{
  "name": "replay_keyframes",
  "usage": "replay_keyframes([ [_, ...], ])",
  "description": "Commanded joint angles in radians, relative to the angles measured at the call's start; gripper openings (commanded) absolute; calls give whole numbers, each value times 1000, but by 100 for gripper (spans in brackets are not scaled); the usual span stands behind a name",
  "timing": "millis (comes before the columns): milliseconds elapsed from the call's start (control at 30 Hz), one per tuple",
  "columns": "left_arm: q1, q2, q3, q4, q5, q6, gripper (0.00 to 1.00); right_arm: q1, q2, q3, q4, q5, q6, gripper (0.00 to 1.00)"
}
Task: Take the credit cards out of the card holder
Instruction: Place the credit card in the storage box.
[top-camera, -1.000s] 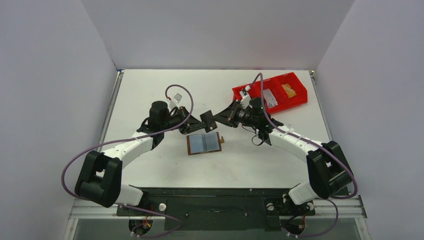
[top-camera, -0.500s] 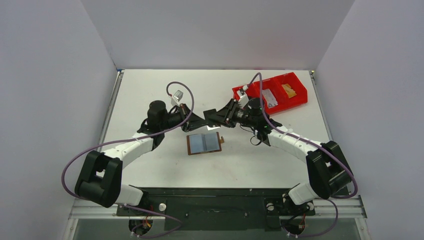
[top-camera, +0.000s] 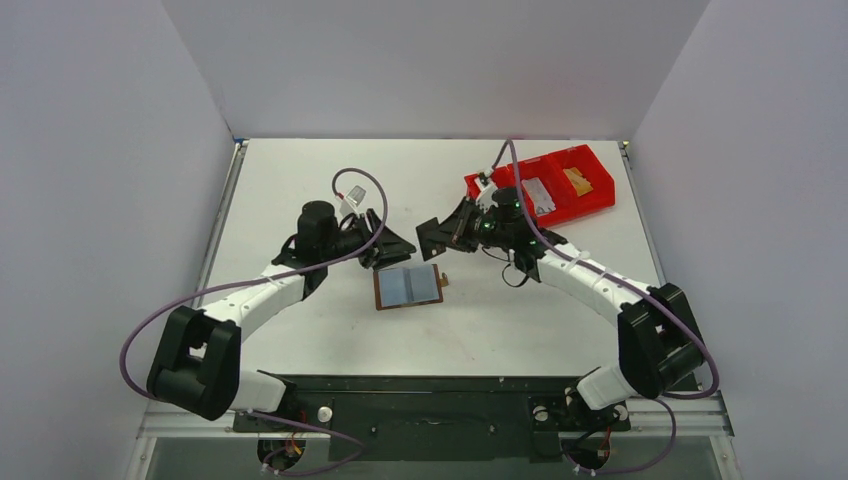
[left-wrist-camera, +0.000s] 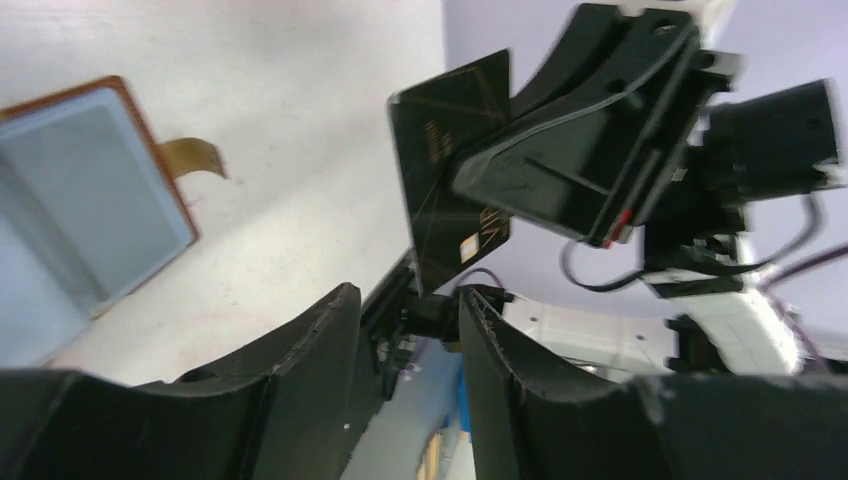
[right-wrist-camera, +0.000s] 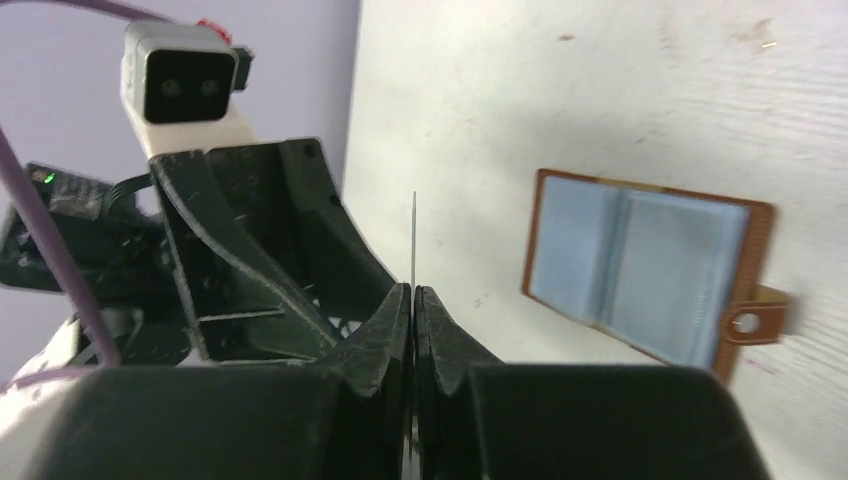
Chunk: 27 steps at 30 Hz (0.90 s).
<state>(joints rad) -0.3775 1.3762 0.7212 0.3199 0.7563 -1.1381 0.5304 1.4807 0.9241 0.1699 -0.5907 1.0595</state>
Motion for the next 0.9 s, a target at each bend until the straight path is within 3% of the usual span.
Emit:
replay_keyframes([
  [0, 8, -53, 117, -302, -148, 204, 40, -27, -58, 138, -300, 186, -240, 0],
  [133, 8, -64, 197, -570, -270, 341, 44, -35, -18, 335, -635, 474, -427, 0],
  [267, 9, -89, 215, -646, -324, 402, 46, -47, 71, 502, -808, 807, -557, 0],
  [400, 9, -94, 221, -672, -342, 430, 46, -72, 184, 627, -887, 998, -638, 0],
  [667, 9, -74, 253, -696, -333, 453, 46, -103, 442, 831, -950, 1176, -719, 0],
  [867, 9, -62, 265, -701, -330, 457, 46, -108, 560, 924, -967, 1201, -744, 0],
])
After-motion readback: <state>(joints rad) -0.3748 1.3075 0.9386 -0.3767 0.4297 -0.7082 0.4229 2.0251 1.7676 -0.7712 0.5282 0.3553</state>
